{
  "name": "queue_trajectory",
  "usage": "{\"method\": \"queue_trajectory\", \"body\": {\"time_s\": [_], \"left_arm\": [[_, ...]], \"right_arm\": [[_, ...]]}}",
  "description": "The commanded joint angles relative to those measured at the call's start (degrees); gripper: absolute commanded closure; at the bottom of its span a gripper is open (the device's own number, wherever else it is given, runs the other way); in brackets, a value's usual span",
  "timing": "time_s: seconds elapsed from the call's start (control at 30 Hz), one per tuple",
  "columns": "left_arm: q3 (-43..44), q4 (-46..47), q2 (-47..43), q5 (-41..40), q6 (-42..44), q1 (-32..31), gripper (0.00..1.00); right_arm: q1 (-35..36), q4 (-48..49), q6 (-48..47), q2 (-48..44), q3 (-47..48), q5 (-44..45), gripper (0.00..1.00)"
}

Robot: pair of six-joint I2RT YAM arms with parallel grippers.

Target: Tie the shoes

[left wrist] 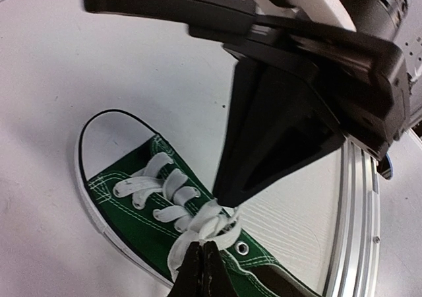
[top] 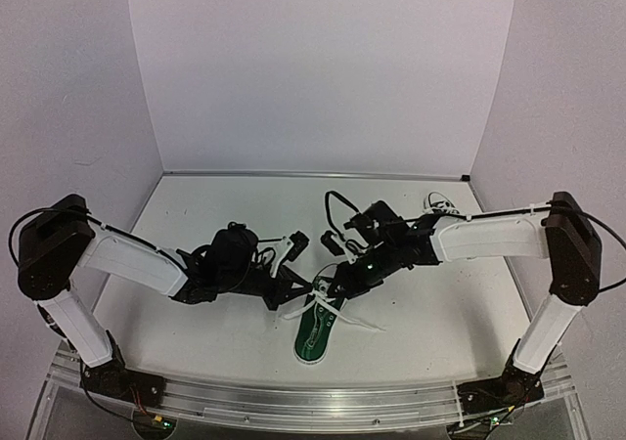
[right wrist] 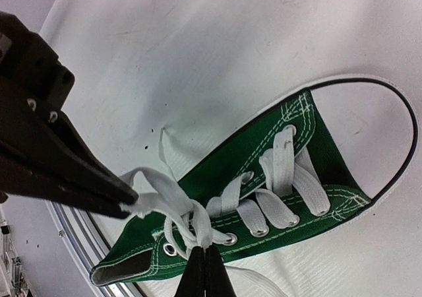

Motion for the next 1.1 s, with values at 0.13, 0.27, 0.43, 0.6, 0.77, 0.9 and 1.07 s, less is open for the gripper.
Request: {"method": "queue_trajectory", "body": {"time_s": [0.13, 0.27, 0.43, 0.6, 0.77, 0.9, 1.07], "left_arm": [[2.8, -1.4, 1.1, -7.2, -5.6, 2.0, 1.00], [4.2, -3.1, 2.1, -7.3, -5.1, 2.2, 1.00], [3.6, -2.7, 1.6, -5.9, -3.5, 2.2, 1.00], [2.5, -4.2, -0.8, -9.1, -3.2, 2.2, 1.00], [3.2, -6.3, -0.8, -9.4, -4.1, 2.1, 0.97], [3.6, -8.8, -2.5, -11.2, -3.1, 2.2, 0.90], [1.8, -9.7, -8.2, -14.5, 0.6, 2.1, 0.82]], "right_arm": [[0.2, 9.1, 4.5, -6.1, -5.7, 1.8, 1.00], [0.2, 11.4, 5.6, -7.5, -7.4, 2.9, 1.00], [0.2, 13.7, 6.8, -7.2, -7.9, 2.4, 1.00], [0.2, 16.6, 8.0, -7.3, -8.9, 2.1, 1.00], [0.2, 20.4, 9.3, -8.0, -11.1, 2.1, 1.00], [0.2, 21.8, 9.8, -8.0, -12.3, 2.2, 1.00], [0.2, 22.5, 9.9, -7.7, -12.7, 2.1, 1.00]]}}
